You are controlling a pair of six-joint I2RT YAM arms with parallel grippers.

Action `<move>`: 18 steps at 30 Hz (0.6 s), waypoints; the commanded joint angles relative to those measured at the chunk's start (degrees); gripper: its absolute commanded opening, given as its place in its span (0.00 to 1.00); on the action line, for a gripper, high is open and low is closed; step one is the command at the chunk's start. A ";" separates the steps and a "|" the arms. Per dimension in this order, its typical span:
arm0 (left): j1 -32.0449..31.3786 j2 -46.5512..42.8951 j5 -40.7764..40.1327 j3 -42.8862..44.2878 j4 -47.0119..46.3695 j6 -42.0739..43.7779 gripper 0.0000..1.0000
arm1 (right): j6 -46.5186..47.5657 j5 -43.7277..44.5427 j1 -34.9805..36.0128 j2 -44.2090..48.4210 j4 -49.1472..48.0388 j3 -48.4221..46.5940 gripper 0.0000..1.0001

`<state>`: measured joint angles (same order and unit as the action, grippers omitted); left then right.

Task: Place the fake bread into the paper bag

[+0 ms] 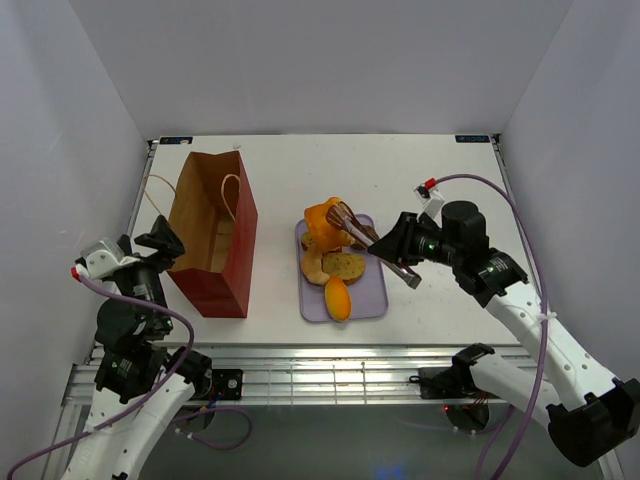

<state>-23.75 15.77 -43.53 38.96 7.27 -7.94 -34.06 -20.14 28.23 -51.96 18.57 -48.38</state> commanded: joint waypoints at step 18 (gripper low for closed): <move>-0.16 -1.88 -2.35 -0.38 0.12 0.39 0.90 | 2.68 -10.00 0.68 -18.60 -6.88 -37.21 0.08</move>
<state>-23.75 13.80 -45.52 38.92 7.27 -7.94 -31.94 -26.15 28.27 -68.36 17.93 -79.09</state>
